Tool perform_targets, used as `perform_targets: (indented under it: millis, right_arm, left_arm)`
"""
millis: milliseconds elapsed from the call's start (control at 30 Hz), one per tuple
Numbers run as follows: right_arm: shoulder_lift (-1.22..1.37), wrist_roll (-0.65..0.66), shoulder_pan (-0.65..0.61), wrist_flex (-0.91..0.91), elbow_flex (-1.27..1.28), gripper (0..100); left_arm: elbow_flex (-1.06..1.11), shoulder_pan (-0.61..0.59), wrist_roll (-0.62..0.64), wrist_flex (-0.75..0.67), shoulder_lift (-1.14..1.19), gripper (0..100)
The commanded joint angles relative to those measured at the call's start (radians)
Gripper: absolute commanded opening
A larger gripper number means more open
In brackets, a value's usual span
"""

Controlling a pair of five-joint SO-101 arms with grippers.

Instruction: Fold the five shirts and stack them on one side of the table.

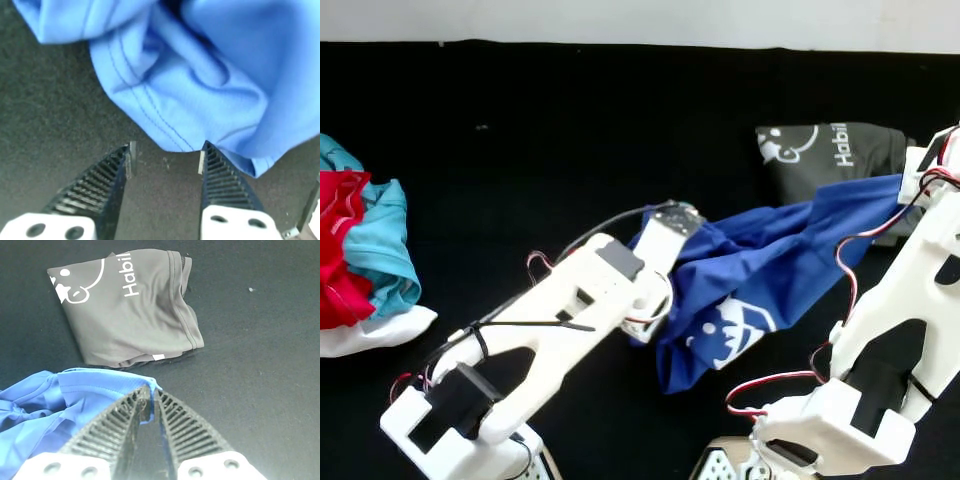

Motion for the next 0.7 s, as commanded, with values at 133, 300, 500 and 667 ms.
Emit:
perform_targets:
  millis: [133, 300, 500, 667]
  right_arm:
    - [-0.056, 0.003, -0.002, 0.008, -0.004, 0.6]
    - [-0.056, 0.003, -0.002, 0.008, -0.005, 0.6]
    - [-0.056, 0.003, -0.002, 0.008, -0.007, 0.6]
    - [-0.056, 0.003, -0.002, 0.008, -0.001, 0.6]
  left_arm:
    - [0.012, 0.061, 0.005, -0.074, -0.001, 21]
    - [0.012, 0.114, 0.005, -0.075, 0.074, 21]
    - [-0.065, 0.099, 0.006, -0.031, 0.105, 15]
    - [-0.154, 0.053, 0.006, 0.04, 0.104, 2]
